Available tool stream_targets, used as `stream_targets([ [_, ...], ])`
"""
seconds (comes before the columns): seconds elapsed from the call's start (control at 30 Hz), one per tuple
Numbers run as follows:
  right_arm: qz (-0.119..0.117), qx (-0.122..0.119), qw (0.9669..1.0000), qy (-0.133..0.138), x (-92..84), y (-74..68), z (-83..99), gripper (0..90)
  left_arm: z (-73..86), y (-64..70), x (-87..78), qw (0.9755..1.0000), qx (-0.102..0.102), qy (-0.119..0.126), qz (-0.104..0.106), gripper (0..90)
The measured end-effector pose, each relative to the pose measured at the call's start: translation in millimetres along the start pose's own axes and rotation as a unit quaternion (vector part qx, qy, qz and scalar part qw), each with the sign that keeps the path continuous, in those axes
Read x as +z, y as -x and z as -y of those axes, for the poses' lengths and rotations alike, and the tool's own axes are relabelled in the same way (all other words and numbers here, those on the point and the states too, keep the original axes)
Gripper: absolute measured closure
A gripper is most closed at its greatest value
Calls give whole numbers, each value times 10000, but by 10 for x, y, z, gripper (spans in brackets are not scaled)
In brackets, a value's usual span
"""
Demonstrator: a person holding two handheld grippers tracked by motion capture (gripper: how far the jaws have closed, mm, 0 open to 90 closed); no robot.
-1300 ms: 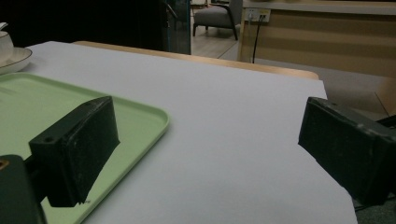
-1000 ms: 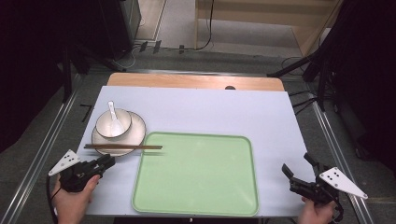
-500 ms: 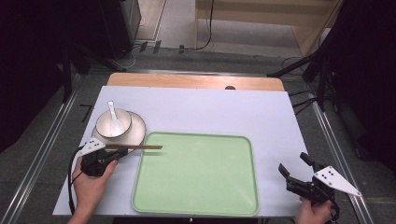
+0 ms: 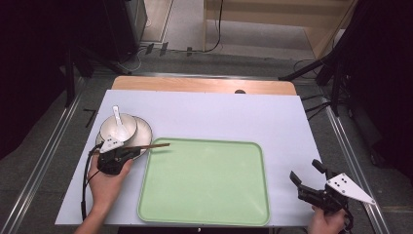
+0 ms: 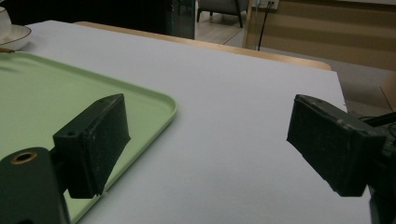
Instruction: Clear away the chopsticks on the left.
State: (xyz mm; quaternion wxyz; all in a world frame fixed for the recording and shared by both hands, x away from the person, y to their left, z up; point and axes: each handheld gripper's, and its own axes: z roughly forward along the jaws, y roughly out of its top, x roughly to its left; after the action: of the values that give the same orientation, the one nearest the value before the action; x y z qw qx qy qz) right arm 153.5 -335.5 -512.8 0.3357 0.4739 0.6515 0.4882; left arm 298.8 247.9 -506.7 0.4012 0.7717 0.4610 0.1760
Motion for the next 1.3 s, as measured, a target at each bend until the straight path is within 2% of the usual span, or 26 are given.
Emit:
stream_targets([
  [0.37,11,-22,10000,-48,21,-17,3,130,-110,81,205,9993,56,-11,-374,900],
  [0.43,9,-31,10000,-61,22,-16,6,130,-134,103,254,9985,60,-37,-542,900],
  [0.53,6,-25,10000,-70,21,-15,7,130,-147,114,278,9980,76,-55,-626,900],
  [0.67,-15,-12,10000,-87,25,-8,16,130,-150,106,250,9986,100,-44,-522,848],
  [0.73,-11,-23,10000,-83,21,-6,16,130,-152,99,169,9991,143,-5,-397,832],
  [0.77,-4,-19,10000,-74,15,-4,14,130,-152,64,38,9997,136,29,-204,826],
  [0.8,-4,-19,10000,-74,15,-4,14,130,-152,64,38,9997,136,29,-204,823],
  [0.83,-2,-16,10000,-63,7,0,13,130,-145,-7,-93,10000,74,-10,2,817],
  [0.9,6,-12,10000,-60,-4,4,13,130,-137,-40,-141,10000,65,-11,27,817],
  [0.93,6,-12,10000,-60,-4,4,13,130,-127,-91,-207,10000,43,-41,54,817],
  [0.97,12,-1,10000,-53,-8,9,15,130,-105,-194,-321,9998,-30,-101,190,816],
  [1.0,12,-1,10000,-53,-8,9,15,130,-105,-194,-321,9998,-30,-101,190,814],
  [1.07,4,6,10000,-55,-7,16,17,130,-71,-303,-438,9993,75,-215,291,814],
  [1.13,-13,3,10000,-58,-3,12,15,130,-64,-336,-465,9991,129,-270,296,815],
  [1.17,-20,-29,10000,-52,-2,9,12,130,-55,-386,-496,9990,135,-303,291,816],
  [1.3,-3,-51,10000,-57,-1,-8,6,130,-64,-437,-521,9990,178,-355,201,817],
])
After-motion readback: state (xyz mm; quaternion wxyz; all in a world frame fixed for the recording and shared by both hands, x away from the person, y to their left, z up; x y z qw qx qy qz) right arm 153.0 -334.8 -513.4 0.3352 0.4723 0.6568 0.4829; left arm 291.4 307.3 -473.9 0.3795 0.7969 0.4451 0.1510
